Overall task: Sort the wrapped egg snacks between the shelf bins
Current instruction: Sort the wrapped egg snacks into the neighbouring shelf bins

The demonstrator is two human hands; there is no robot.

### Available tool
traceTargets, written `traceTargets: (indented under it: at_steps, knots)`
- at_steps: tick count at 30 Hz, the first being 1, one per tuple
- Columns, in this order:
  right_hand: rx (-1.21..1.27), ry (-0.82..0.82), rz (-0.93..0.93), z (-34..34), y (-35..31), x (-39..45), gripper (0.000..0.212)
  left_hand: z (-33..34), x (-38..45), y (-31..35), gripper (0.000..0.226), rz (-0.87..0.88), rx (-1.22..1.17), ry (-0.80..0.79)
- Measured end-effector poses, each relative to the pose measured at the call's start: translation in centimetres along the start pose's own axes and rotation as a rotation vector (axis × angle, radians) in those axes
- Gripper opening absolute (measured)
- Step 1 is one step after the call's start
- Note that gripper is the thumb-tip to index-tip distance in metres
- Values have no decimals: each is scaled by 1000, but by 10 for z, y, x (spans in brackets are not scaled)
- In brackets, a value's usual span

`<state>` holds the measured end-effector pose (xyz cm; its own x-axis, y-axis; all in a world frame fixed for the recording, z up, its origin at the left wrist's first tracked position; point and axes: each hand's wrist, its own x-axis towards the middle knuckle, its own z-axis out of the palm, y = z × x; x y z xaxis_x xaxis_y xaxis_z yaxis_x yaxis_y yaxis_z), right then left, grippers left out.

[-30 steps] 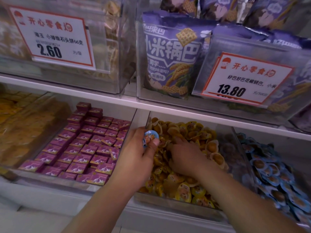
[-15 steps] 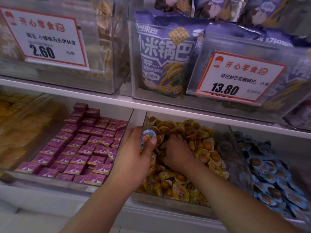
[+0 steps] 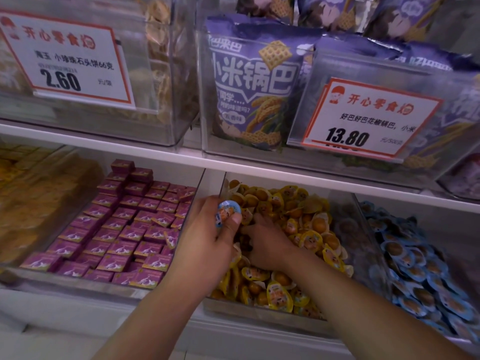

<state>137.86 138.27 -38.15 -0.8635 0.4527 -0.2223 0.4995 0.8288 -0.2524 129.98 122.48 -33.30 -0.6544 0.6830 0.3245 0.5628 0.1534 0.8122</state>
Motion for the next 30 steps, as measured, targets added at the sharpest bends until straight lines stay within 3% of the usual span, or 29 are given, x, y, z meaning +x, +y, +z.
traceTargets:
  at_steps: [7, 10, 13, 16, 19, 22, 25, 27, 30]
  knots:
    - [90, 99, -141, 1, -16, -1, 17, 0, 1, 0, 27, -11, 3, -3]
    - [197, 119, -125, -4, -9, -5, 15, -1, 1, 0, 27, -11, -6, -11]
    - [656, 277, -16, -28, -1, -16, 21, -2, 0, 2, 28, -10, 1, -6]
    - [1295, 376, 53, -54, 5, -43, 25, -3, -4, 11, 28, 132, 138, 51]
    - [1928, 212, 32, -60, 4, -77, 35, 1, -10, 25, 22, 343, 239, 71]
    - [2137, 15, 65, -57, 0, -108, 40, 14, -17, 35, 29, 392, 270, 7]
    - [2087, -39, 58, -53, -10, -129, 33, 33, -28, 42, 48, 326, 248, -147]
    - [1783, 116, 126, -48, -15, -138, 18, 47, -35, 43, 65, 285, 255, -302]
    - [1524, 341, 202, -45, -9, -157, 20, 57, -41, 42, 77, 321, 214, -495]
